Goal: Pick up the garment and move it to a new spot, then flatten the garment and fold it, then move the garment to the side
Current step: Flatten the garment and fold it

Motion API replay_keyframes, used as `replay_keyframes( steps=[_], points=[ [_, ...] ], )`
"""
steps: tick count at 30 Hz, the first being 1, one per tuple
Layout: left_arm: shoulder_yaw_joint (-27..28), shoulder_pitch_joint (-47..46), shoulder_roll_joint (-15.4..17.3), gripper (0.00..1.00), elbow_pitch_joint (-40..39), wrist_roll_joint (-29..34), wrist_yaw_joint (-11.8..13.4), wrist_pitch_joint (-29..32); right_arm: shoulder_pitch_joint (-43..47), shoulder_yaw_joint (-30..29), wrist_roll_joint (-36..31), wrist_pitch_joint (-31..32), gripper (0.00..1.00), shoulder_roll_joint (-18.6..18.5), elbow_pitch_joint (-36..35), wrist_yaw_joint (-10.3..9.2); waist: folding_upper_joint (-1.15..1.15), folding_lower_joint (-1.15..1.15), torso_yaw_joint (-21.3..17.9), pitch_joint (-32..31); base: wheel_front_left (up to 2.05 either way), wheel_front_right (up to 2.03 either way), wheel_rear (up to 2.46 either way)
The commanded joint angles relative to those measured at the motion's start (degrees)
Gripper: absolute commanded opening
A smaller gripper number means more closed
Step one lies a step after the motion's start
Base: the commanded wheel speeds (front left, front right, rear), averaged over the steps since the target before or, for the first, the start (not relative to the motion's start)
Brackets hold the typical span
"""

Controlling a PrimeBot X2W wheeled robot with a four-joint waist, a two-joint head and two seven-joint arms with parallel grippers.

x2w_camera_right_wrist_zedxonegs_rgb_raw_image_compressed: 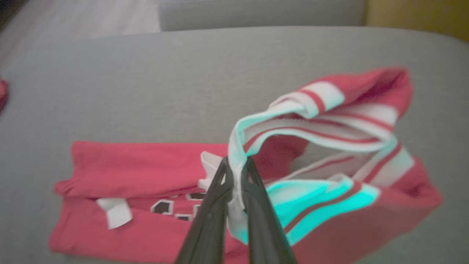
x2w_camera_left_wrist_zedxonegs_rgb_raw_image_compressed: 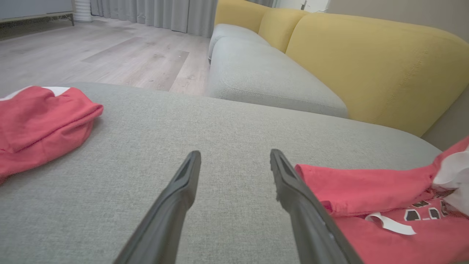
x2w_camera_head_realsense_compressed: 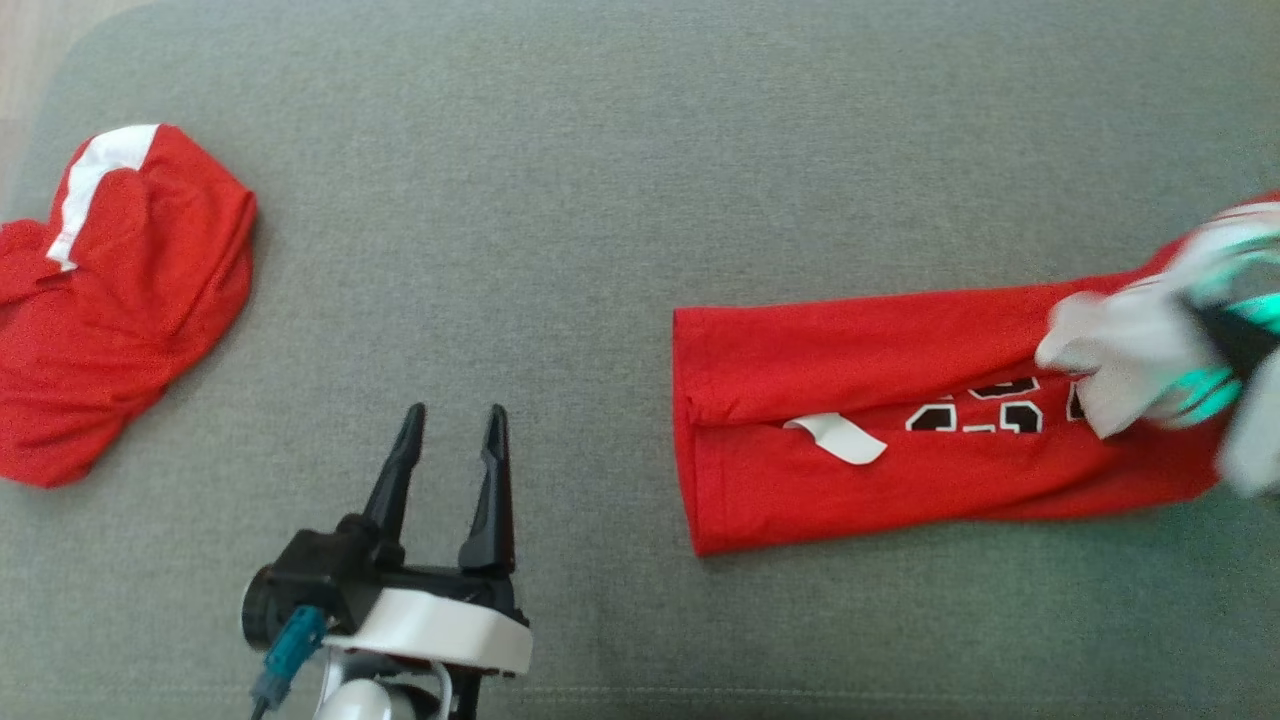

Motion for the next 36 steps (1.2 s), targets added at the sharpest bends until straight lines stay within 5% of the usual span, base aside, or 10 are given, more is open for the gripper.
replay_keyframes(
  steps=[1, 8, 16, 36],
  points=[
    [1.0, -1.4, -0.4, 1.0, -1.5, -0.4, 0.5, -0.7, 0.5, 3.1, 0.3, 0.6, 0.0, 0.6, -3.2, -0.04, 0.0, 0.0, 0.4, 0.1, 0.0, 0.0, 0.0],
    [-0.2, -2.1, -0.4, 1.0, -0.4, -1.5, 0.9, -0.7, 2.2, 15.1, -1.2, -1.4, 0.0, 7.8, -1.9, -0.04, 0.0, 0.0, 2.8, 0.1, 0.0, 0.0, 0.0],
    [0.6, -1.5, -0.4, 1.0, 0.9, -1.0, 0.8, -0.7, -0.1, 19.3, -3.9, -8.6, 0.0, 14.9, 6.1, -0.04, 0.0, 0.0, 3.7, -0.2, 0.0, 0.0, 0.0],
    [-0.4, -2.3, -0.4, 1.0, 2.8, -1.5, 1.0, -0.7, -6.1, 26.1, -4.5, -16.8, 0.0, 18.9, 19.0, -0.04, 0.0, 0.0, 3.1, -0.7, 0.0, 0.0, 0.0]
  ],
)
